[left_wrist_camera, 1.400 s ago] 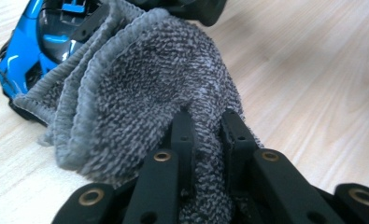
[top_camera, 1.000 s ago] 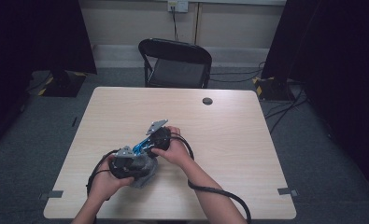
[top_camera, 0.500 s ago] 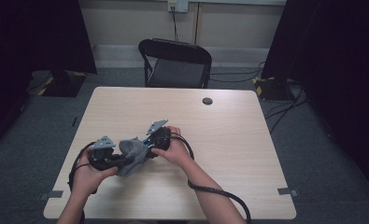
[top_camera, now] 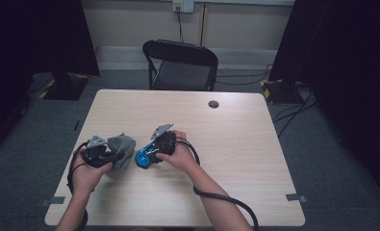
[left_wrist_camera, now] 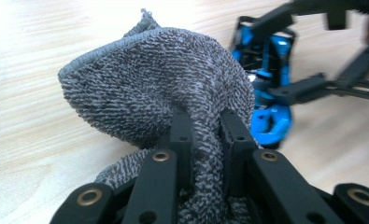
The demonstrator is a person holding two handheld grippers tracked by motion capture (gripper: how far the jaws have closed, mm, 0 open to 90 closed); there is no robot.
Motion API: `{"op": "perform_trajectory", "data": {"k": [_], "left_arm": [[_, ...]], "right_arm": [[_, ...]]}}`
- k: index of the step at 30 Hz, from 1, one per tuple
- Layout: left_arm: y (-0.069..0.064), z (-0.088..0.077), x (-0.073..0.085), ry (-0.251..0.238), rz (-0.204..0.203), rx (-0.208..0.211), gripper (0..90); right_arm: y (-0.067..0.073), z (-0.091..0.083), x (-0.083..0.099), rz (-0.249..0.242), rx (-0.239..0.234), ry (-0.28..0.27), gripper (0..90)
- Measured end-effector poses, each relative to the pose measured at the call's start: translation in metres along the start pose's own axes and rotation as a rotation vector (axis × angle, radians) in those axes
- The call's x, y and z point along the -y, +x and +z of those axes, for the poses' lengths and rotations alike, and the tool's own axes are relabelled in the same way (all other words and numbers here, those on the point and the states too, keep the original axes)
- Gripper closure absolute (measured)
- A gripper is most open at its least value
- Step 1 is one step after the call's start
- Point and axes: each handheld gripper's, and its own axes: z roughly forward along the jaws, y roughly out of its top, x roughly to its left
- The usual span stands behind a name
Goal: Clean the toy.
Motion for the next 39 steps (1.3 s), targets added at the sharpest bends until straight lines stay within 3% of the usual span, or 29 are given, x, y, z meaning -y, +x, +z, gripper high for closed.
{"op": "perform_trajectory", "data": {"k": [9, 14, 39], "left_arm": [[0.004, 0.027, 0.003, 0.047, 0.01, -0.068, 77.8], [-0.004, 0.04, 0.005, 0.111, 0.072, -0.08, 77.7], [-0.025, 0.028, 0.014, 0.173, 0.057, 0.058, 78.2]], "right_arm": [[0.0, 0.0, -0.001, 0.002, -0.002, 0.008, 19.5], [0.0, 0.0, -0.001, 0.003, -0.001, 0.012, 19.5], [0.001, 0.0, -0.002, -0.001, 0.005, 0.018, 19.6]]}}
